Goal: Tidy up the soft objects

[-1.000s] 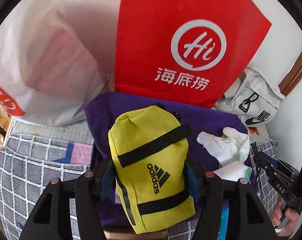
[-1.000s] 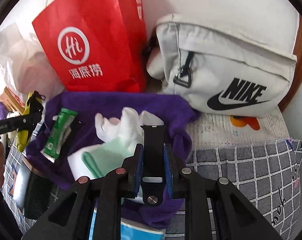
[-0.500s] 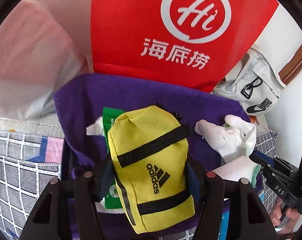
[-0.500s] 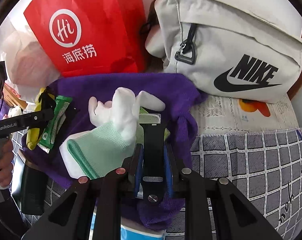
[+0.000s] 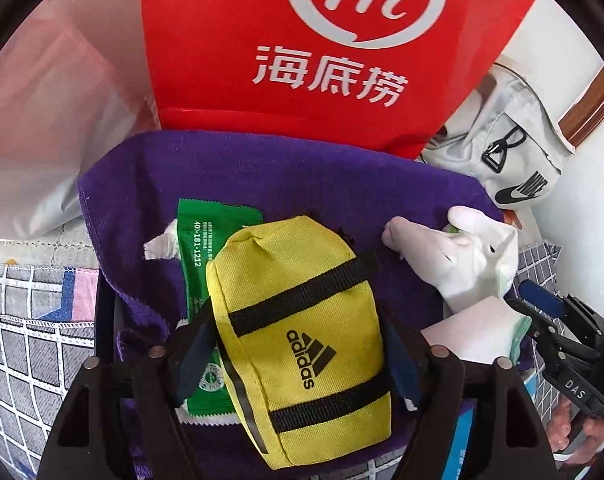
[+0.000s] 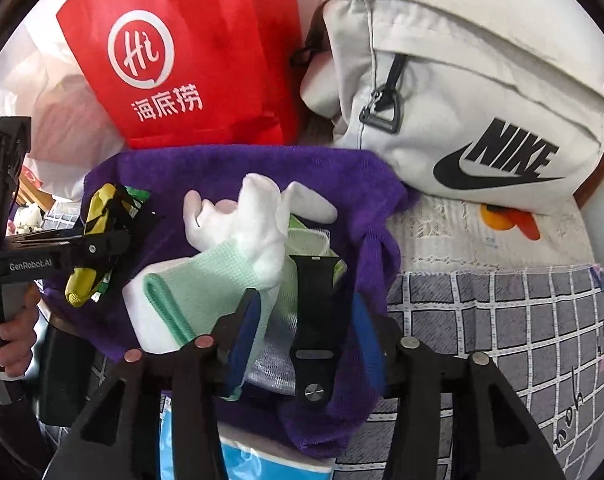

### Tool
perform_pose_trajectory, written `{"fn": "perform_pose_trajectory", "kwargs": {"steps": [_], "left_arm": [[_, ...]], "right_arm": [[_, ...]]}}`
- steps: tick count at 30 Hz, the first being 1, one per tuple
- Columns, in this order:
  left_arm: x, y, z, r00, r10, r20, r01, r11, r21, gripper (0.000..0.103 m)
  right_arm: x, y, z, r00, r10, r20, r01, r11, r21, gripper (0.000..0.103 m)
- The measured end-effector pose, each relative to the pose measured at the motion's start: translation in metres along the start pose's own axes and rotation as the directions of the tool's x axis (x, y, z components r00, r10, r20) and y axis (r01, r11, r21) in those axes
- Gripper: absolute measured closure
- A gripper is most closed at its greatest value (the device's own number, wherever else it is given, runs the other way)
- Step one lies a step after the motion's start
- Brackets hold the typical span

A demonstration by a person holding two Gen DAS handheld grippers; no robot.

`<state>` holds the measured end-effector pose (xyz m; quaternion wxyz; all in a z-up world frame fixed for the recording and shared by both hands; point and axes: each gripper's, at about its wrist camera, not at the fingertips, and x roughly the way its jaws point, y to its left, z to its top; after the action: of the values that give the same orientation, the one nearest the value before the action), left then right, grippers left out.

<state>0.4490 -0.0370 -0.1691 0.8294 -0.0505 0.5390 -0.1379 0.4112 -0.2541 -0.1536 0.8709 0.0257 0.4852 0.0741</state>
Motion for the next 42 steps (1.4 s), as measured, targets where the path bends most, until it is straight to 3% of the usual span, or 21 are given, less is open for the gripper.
{"fn": "perform_pose_trajectory", "kwargs": {"steps": [5, 12, 16, 25, 33, 42], "left_arm": [[-0.014, -0.012, 0.001, 0.999, 0.032, 0.042, -0.033, 0.999, 0.019, 0.017], [-0.052, -0.015, -0.011, 0.995, 0.048, 0.088, -0.049, 0.999, 0.007, 0.017], [-0.083, -0.020, -0.031, 0.993, 0.059, 0.105, -0.062, 0.998, 0.023, 0.017], [-0.169, -0.014, -0.097, 0.979, 0.090, 0.184, -0.092, 0.996, 0.002, 0.017], [-0.214, -0.027, -0.165, 0.967, 0.107, 0.233, -0.111, 0.994, 0.006, 0.017], [-0.254, -0.048, -0.230, 0.951, 0.117, 0.285, -0.130, 0.991, 0.027, 0.017]], "right_arm": [[-0.023, 0.006, 0.001, 0.998, -0.013, 0.056, 0.013, 1.000, 0.009, 0.036], [-0.057, 0.022, -0.017, 0.997, -0.019, 0.075, 0.018, 1.000, 0.006, 0.035], [-0.086, 0.033, -0.035, 0.992, -0.018, 0.126, 0.015, 1.000, 0.020, 0.019], [-0.164, 0.063, -0.078, 0.971, -0.029, 0.239, 0.029, 1.000, 0.006, 0.004], [-0.210, 0.081, -0.130, 0.972, 0.026, 0.233, -0.026, 1.000, -0.002, 0.003], [-0.248, 0.088, -0.183, 0.967, -0.038, 0.254, 0.037, 0.999, 0.007, 0.003]]}}
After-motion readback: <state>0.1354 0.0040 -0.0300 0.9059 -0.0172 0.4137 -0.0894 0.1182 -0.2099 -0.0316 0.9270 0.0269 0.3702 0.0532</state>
